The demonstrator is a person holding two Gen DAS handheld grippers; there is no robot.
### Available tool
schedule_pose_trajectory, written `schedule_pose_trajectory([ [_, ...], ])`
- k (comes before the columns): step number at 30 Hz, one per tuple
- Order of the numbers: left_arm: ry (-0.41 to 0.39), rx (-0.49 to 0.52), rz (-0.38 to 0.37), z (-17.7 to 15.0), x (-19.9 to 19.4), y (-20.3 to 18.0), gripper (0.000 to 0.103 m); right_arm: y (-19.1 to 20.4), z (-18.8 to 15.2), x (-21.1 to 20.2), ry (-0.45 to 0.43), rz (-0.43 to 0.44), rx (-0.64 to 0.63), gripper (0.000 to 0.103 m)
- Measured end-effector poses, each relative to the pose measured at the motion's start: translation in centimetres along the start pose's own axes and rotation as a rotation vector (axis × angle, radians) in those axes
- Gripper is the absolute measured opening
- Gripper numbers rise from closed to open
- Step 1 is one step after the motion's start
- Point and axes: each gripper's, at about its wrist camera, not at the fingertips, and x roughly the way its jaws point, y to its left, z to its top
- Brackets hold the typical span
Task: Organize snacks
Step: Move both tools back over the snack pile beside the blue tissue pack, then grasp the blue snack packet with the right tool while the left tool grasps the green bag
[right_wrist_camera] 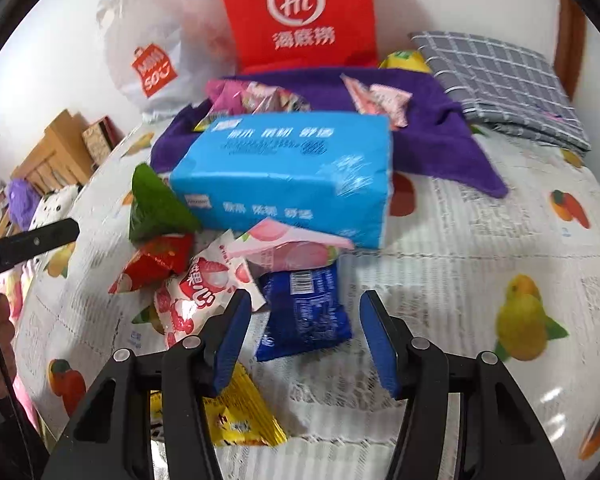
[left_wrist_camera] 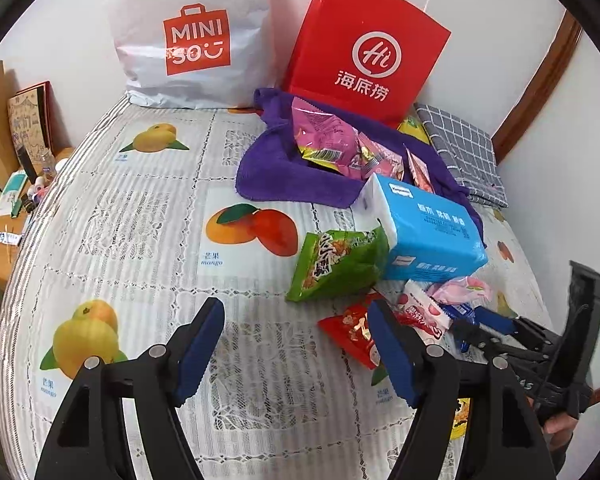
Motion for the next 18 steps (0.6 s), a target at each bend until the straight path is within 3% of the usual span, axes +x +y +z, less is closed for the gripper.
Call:
schedule_pose_trajectory([
  [4,-0.003,0.016,-0.034,0.4,0.6,-0.5,0.072,0.0,0.0,1.3,0.046,-0.002,-0.021,0.047],
  [11,0.026,0.108,-0.024,1.5,3.6,-3.3,0.072,-0.9,-1.0,-0.2,0.016,-0.006,-0.041,0.045],
  [18,0.026,0.185,0.031,2.0,6.6,-4.3,0.072,-4.6,-2.4,-1.9,-0.028,-0.057,0.023,0.045],
])
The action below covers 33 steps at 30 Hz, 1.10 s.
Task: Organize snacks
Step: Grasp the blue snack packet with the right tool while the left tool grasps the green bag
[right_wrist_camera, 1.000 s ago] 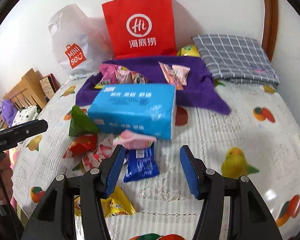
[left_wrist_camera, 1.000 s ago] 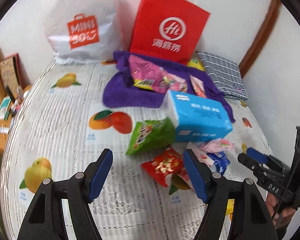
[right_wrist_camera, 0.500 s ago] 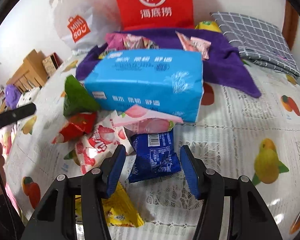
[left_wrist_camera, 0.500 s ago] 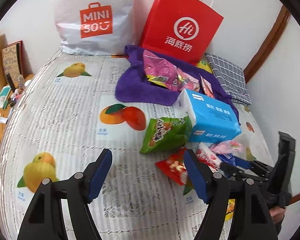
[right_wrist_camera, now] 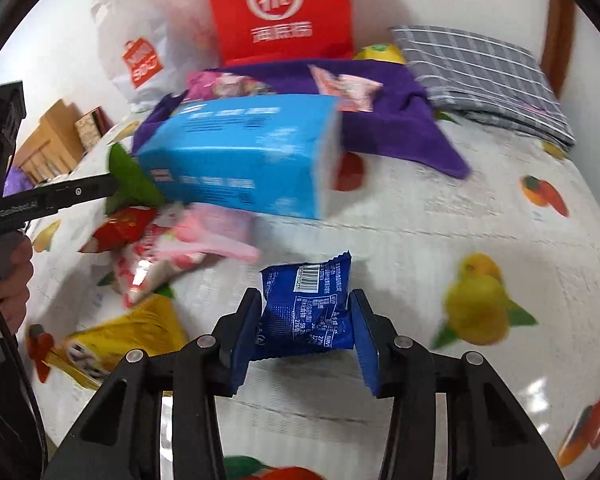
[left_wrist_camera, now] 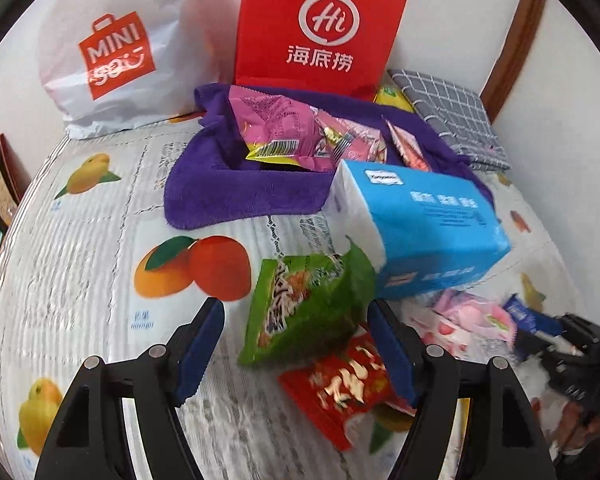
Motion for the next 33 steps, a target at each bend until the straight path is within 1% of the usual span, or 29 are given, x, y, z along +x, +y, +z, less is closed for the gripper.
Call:
schedule_pose_trajectory([
  [4,-0.031,-0.012,-0.026,-0.1,0.5,0.2,0.072,-2.1,0.1,0.1,-0.036,-0.029,0.071,0.045],
  [6,-0.04,-0.015,-0.041,-0.1,0.6,0.2,0.071,-2.7,0.3,0.4,-0.055,-0.042,0.098,0.045],
  [8,-0.051,-0.004,-0.058,-0.2,0.6,0.2,0.065,-3.0,0.5,0.8,-0.064,-0.041,0.108,0.045],
  [11,-0.06,-0.014,-0.07,-0.4,0.6,0.3,0.059,-2.7,0.5,1.3,-0.073,-0.062,0.091,0.045],
  [12,-0.058,-0.017,-0.075,-0.4,0.7,0.4,0.058,-2.6,0.5,1.2,-0.075,-0.064,0.088,0.045],
  [18,-0.07,-0.001,-0.066,-0.6,0.7,0.1,0.056,-3.2,0.3,1.2,-0.081,-0.024,0.112,0.046],
  [22,-0.077,0.011,-0.057,-0.6,0.6,0.0,0.056,-3.2,0.3,1.2,-0.081,-0.022,0.113,0.046],
  [27,-0.093,-0.006,-0.08,-0.4,-0.1,0.1,0.055,-3.3,0.4,1.3,-0.084,-0.013,0.119,0.046],
  [33,-0.115,-0.017,-0.087,-0.2,-0.6,0.3,0.053,-3.5,0.3,1.2,-0.088,0.002,0.131,0.046],
])
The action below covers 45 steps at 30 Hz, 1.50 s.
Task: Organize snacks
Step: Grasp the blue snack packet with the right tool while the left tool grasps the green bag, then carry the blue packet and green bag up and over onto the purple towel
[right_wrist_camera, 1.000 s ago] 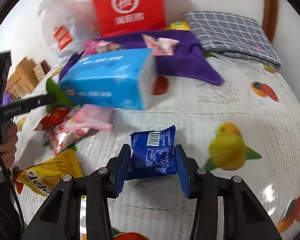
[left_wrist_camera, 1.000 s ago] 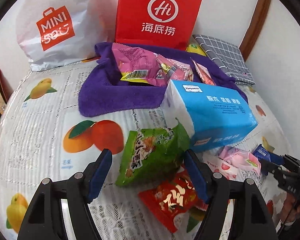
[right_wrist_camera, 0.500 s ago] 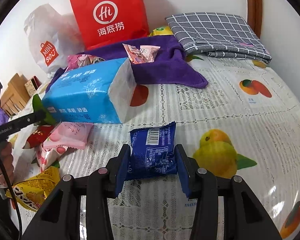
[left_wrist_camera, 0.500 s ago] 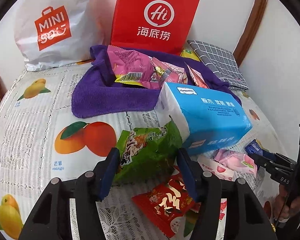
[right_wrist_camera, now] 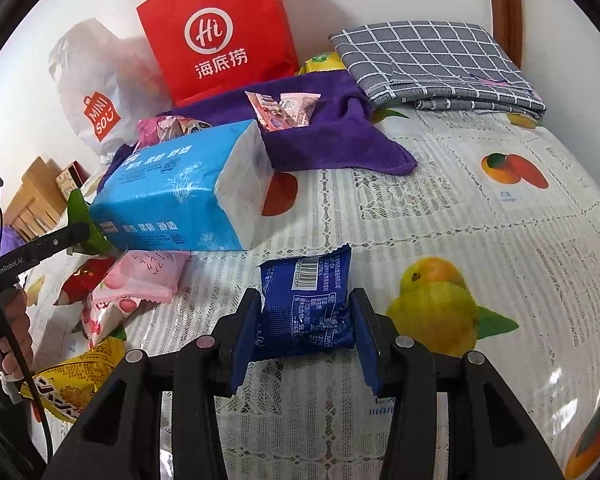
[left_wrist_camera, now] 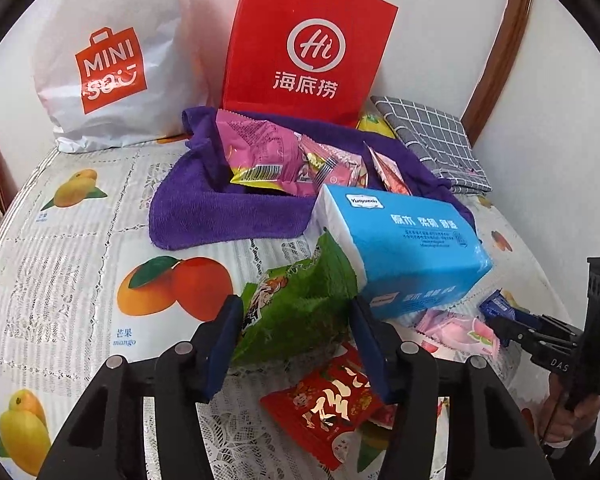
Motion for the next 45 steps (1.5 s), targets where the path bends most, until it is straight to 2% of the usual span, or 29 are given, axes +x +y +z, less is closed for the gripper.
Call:
schedule_pose_trajectory([
  [5,-0.003,-0.009,-0.003,0.1,-0.1,0.1,0.051,0.2,0.0,0.1,0.002,-0.015,-0.013,0.046],
  [17,-0.016,-0.009,0.041,0.1,-0.2,0.2,0.049,0.5,0.0,0.1,0.005,-0.031,-0.03,0.046],
  [29,-0.026,-0.033,0.034,0.2,-0.3,0.3,0.048,0.1,0.0,0.0,-0.003,-0.019,-0.014,0.044],
  [32,-0.029,-0.035,0.032,0.2,-0.4,0.4,0.048,0.7,0.0,-0.2,-0.004,-0.046,-0.04,0.043],
  [45,-0.043,-0.063,0.026,-0.1,-1.3,1.2,0.048,3.6,2.0,-3.3,-0.074,-0.017,-0.074,0.043],
])
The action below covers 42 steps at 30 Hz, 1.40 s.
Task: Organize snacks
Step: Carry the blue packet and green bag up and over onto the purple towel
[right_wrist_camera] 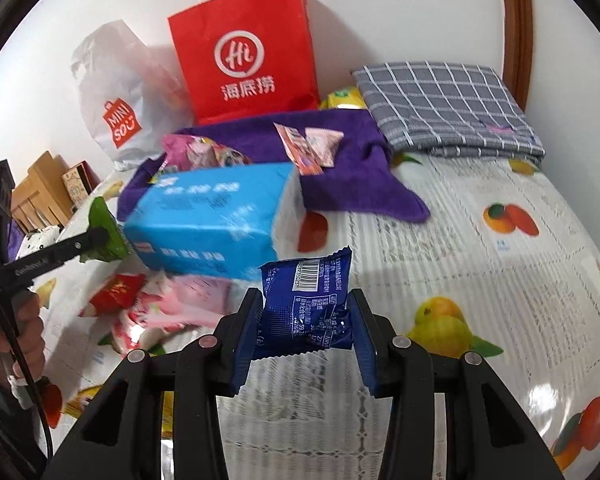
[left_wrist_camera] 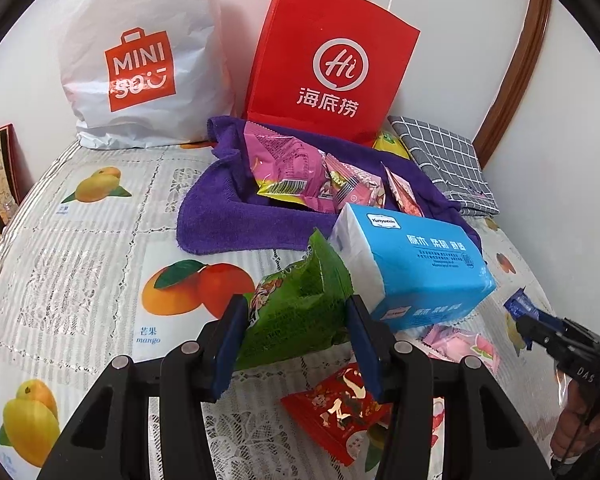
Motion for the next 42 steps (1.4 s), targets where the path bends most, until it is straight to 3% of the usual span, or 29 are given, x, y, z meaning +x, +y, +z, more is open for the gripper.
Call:
schedule_pose_trajectory([
  [10,-0.013,-0.032,-0.017,-0.4,-2.5,0.5,0.048,2.2,1.7,-0.9,-0.029,0.045,-0.031,0.043],
  [20,-0.053,-0.018,-0.048,0.8,-5.5,-1.7,0.048,3.8,3.8,-2.0,-0.066,0.063,-0.066,0.043],
  [42,-0.061,0.032,-0.02,4.1,-6.4,-7.1,0.048,4.3,7.8,-3.7,-0.104,0.068,-0.08,0.043],
])
